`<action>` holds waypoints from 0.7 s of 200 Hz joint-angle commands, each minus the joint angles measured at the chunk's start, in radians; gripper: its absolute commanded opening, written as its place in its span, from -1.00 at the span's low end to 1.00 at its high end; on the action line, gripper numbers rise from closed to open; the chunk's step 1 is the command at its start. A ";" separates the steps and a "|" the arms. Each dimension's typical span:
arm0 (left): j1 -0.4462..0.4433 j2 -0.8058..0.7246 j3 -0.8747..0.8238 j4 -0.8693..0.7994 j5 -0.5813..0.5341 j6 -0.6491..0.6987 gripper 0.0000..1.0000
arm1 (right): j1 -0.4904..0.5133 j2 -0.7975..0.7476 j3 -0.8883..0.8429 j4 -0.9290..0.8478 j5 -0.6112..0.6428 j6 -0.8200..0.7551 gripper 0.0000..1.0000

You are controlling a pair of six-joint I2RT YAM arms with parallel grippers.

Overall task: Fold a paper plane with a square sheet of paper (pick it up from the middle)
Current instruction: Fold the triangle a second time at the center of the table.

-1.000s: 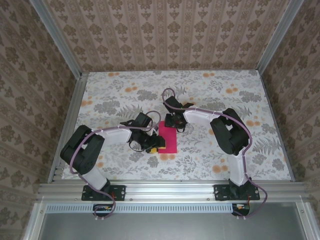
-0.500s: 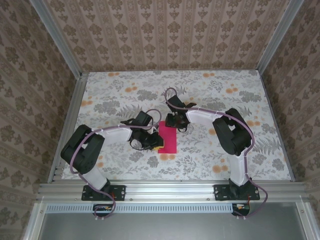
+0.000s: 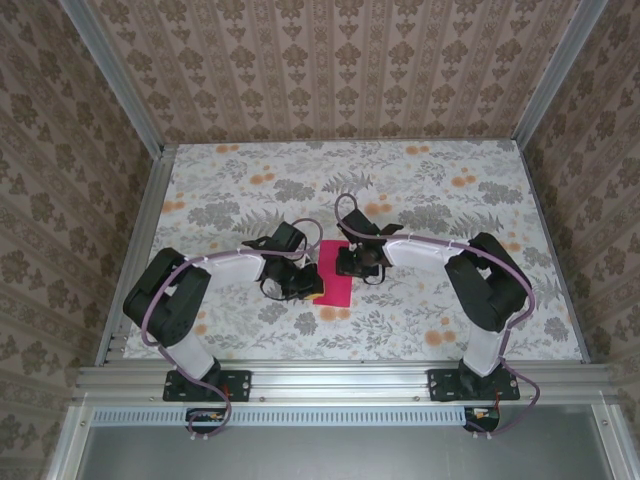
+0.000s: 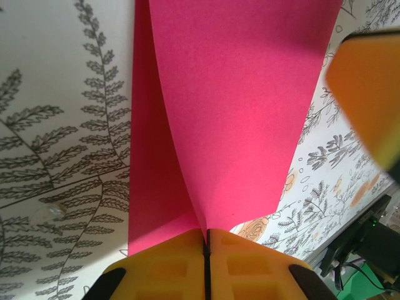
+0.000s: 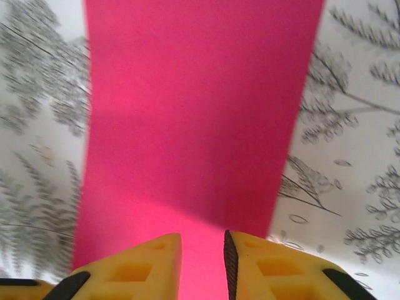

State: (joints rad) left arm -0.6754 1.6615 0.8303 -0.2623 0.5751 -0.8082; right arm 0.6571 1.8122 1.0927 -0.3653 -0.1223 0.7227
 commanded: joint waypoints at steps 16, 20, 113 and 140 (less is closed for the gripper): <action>0.001 0.016 0.034 -0.026 -0.004 0.026 -0.79 | -0.002 0.028 -0.030 0.031 -0.042 0.029 -0.60; 0.002 0.015 0.034 -0.025 -0.002 0.028 -0.79 | -0.002 0.032 -0.031 0.034 -0.042 0.029 -0.61; 0.017 -0.019 0.039 0.116 0.088 -0.004 -0.31 | -0.006 0.076 -0.047 0.023 -0.033 0.017 -0.67; 0.026 -0.024 0.035 0.161 0.112 -0.019 -0.19 | -0.007 0.083 -0.051 0.023 -0.035 0.017 -0.67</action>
State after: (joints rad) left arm -0.6605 1.6672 0.8452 -0.1642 0.6365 -0.8120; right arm 0.6525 1.8393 1.0691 -0.3370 -0.1482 0.7372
